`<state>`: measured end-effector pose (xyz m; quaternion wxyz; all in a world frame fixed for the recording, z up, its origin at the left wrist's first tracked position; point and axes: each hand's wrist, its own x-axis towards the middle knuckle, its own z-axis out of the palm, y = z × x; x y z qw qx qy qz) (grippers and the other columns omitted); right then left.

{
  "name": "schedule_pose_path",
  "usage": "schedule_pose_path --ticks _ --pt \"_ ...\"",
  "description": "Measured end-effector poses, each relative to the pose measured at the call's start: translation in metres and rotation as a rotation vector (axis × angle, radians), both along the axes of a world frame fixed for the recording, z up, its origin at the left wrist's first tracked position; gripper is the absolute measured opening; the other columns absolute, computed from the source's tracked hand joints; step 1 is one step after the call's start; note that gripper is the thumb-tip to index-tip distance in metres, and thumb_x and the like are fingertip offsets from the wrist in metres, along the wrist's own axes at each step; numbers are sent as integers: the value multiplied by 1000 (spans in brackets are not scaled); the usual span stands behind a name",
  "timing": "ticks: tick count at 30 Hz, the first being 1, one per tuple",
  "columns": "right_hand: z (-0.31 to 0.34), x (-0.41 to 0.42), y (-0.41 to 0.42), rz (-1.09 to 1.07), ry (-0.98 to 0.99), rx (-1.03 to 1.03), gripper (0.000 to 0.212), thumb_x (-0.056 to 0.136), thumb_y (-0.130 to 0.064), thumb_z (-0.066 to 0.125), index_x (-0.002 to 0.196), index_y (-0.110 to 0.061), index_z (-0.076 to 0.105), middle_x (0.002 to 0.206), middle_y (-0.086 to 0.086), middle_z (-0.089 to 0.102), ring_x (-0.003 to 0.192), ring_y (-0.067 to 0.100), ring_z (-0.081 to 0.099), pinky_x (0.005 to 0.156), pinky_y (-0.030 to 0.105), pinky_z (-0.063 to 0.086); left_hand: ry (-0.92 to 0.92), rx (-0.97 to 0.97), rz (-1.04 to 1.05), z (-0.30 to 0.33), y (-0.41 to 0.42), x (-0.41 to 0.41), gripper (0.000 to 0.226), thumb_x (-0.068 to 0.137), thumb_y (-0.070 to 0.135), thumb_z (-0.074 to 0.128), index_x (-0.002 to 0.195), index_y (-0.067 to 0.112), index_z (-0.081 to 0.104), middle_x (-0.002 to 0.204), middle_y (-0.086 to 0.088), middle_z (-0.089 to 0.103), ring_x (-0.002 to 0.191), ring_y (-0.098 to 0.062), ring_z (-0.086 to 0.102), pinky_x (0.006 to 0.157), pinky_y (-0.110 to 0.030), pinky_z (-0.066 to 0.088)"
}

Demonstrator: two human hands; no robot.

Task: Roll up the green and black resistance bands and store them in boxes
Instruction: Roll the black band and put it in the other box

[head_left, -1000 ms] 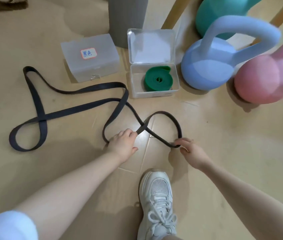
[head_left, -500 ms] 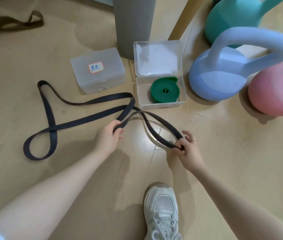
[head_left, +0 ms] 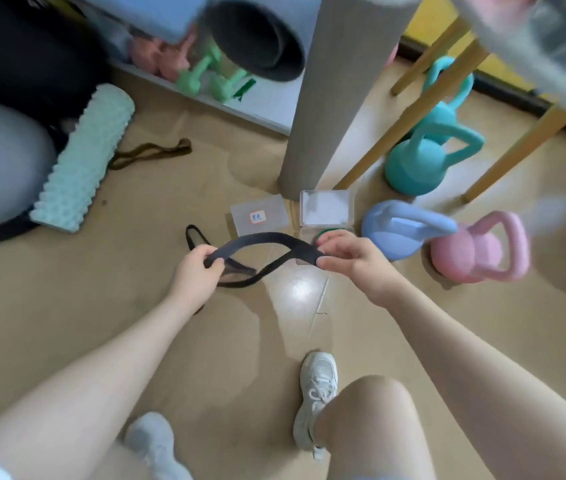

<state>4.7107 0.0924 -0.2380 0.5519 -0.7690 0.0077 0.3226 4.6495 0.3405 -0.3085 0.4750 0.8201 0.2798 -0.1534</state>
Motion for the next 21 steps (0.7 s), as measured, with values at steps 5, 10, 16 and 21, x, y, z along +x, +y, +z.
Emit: schedule_pose_path --ticks 5,10,16,21 --pt "181 -17 38 118 17 149 7 71 -12 67 72 -5 67 99 -5 53 86 11 53 76 24 44 -25 110 -101 146 38 -19 25 89 8 48 113 9 56 115 -13 57 104 -29 56 84 -31 41" --pt "333 -51 80 156 -63 285 2 62 -22 74 64 -21 73 92 -7 53 86 8 53 80 22 43 -148 30 -198 296 57 -43 34 93 9 45 126 14 52 130 -5 53 121 -21 48 94 -25 37" --pt "407 -94 117 79 -262 427 6 67 -24 69 70 -19 71 77 -6 60 72 8 56 69 19 46 -465 -437 -385 444 43 -72 31 98 29 34 106 22 63 96 7 71 94 -9 64 85 -25 49" --pt "439 -112 116 -26 -332 518 10 76 -25 64 82 -18 69 74 -6 67 72 12 60 69 27 47 -648 -473 -362 491 28 -95 25 92 34 44 114 33 55 105 20 65 103 -7 61 87 -19 48"
